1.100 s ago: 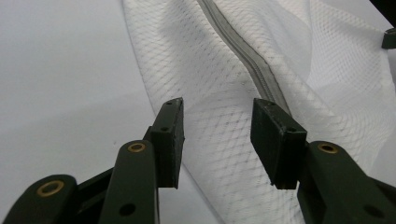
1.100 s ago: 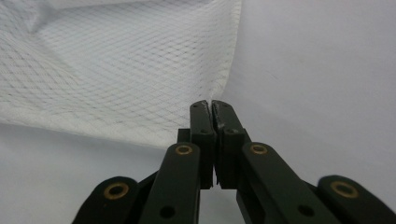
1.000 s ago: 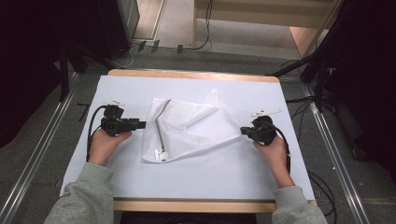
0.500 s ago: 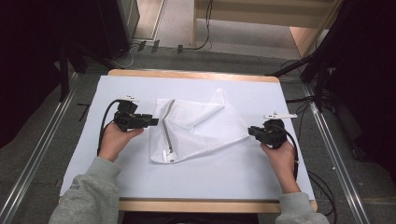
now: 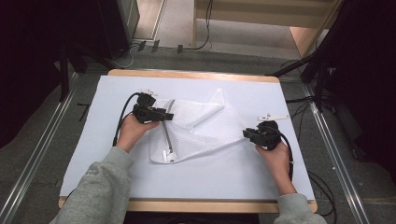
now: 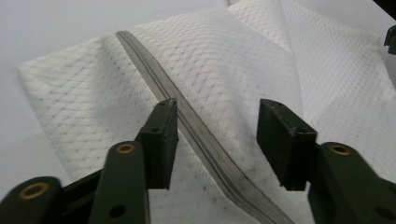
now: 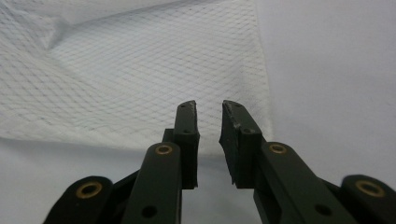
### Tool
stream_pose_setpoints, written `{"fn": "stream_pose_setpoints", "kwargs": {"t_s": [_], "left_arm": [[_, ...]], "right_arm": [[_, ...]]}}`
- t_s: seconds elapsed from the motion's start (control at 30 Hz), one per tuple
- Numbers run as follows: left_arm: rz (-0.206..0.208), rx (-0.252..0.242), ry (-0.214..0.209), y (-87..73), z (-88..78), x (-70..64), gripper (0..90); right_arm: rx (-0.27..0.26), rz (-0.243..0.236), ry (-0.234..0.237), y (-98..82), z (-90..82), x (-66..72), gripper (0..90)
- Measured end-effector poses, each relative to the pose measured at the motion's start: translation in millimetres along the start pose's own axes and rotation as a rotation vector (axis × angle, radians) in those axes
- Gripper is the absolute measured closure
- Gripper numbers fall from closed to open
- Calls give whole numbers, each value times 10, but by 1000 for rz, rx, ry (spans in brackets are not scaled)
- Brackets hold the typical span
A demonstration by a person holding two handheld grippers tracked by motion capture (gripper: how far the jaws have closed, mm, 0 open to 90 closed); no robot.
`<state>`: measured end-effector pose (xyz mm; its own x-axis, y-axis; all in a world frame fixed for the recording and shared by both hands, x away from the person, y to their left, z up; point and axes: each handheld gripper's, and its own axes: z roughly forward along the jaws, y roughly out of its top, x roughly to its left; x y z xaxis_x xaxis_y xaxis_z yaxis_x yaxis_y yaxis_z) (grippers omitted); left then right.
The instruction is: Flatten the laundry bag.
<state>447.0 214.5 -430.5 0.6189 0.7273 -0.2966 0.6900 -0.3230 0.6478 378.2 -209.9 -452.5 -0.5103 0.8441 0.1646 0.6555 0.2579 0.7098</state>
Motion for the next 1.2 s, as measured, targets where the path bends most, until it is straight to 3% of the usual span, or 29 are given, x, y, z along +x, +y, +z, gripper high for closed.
{"fn": "stream_pose_setpoints", "kwargs": {"t_s": [0.17,0.33,0.67,0.8,0.9,1.03,1.1,1.2], "left_arm": [[-10,42,2,-37,117,32,778],[-32,39,9,-66,82,77,885],[-78,27,83,-154,-64,210,879],[-97,28,100,-191,-93,242,866],[-105,25,98,-211,-113,269,856],[-126,18,76,-231,-116,289,837],[-121,15,75,-233,-131,286,811],[-116,8,63,-237,-164,276,755]], "right_arm": [[-6,9,-19,20,65,-32,762],[-3,19,-38,11,96,-93,726],[38,52,-27,-26,182,-141,644],[52,29,-22,-27,238,-89,640],[57,15,-16,-17,260,-45,681],[64,-46,-61,-6,287,29,842],[74,-31,-37,10,291,9,894],[86,-30,-55,39,282,-42,900]]}}
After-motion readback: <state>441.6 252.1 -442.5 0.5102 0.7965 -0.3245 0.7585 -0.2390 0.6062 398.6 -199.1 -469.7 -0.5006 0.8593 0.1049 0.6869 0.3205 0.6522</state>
